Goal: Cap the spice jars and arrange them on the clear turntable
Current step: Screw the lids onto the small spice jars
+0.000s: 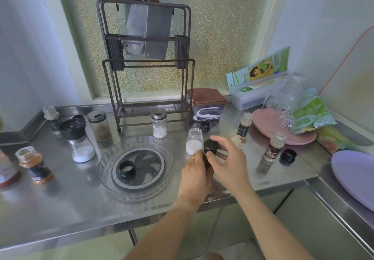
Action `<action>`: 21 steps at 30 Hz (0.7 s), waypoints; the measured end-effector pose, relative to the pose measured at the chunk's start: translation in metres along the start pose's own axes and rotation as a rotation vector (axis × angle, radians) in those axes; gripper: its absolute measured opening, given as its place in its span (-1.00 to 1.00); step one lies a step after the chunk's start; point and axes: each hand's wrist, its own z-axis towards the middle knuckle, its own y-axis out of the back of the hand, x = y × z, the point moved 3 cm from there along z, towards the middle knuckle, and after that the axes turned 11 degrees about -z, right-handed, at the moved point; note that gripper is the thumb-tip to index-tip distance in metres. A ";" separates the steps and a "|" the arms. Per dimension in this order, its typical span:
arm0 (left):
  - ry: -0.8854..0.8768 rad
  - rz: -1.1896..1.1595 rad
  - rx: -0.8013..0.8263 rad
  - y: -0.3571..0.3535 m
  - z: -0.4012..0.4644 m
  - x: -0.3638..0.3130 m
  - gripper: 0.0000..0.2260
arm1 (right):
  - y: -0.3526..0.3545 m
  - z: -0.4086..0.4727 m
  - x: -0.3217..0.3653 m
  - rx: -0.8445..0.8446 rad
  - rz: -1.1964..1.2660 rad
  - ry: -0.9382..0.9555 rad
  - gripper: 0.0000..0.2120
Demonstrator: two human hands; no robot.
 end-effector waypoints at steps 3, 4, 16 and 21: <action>-0.013 0.019 0.005 0.000 0.000 -0.003 -0.80 | 0.000 -0.001 0.000 -0.062 -0.044 0.010 -0.65; -0.018 0.032 0.006 0.001 0.000 -0.003 -0.83 | -0.001 0.000 0.002 -0.073 -0.075 0.020 -0.65; 0.065 0.032 0.021 0.006 -0.001 -0.009 -0.80 | -0.006 -0.006 0.007 -0.109 -0.088 -0.028 -0.66; 0.096 0.048 0.000 0.015 -0.004 -0.006 -0.79 | -0.014 -0.009 0.011 -0.086 -0.034 -0.015 -0.66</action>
